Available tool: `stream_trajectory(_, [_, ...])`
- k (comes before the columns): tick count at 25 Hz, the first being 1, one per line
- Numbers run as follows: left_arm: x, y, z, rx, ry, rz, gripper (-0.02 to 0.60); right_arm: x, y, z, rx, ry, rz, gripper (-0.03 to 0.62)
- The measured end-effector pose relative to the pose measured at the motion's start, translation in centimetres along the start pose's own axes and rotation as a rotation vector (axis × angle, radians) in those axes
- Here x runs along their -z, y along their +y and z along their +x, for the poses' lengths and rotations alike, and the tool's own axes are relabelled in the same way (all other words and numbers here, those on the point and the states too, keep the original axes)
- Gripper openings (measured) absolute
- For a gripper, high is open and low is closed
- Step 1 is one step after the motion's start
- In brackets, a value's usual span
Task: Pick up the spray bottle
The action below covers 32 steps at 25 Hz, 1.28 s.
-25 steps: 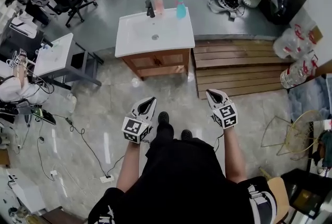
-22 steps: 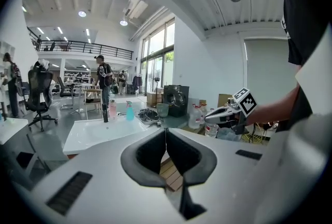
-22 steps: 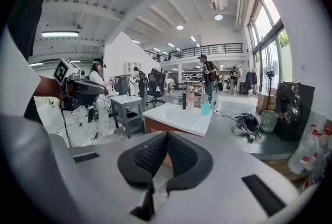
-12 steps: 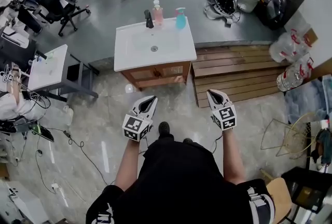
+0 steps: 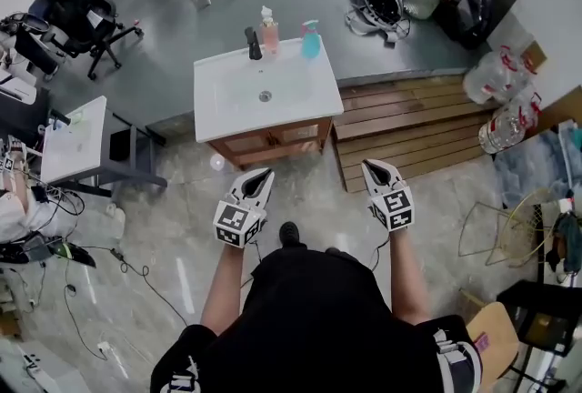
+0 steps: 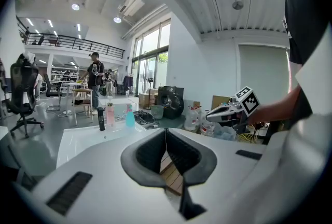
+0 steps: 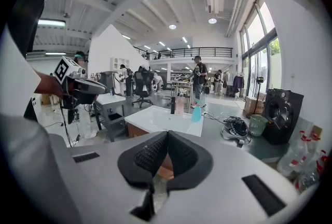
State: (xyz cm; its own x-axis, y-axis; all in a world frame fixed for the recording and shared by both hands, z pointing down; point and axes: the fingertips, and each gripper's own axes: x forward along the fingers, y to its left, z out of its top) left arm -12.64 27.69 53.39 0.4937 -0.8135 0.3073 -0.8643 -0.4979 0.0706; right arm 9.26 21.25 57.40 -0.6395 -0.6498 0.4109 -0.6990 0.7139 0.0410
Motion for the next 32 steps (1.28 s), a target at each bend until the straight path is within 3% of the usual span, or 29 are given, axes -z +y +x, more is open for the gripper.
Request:
stream_trajectory(18, [0.7,7.2,-0.1,0.083,0.018,0.026,0.023,-1.9,3.0,5.7,0.083,0.001,0.007,0.017])
stream_trajectory(32, [2.3,11.1,-1.8,0.087,0.027,0.024,0.023,-1.4,6.1,8.4,0.096,0.017,0.017,0.017])
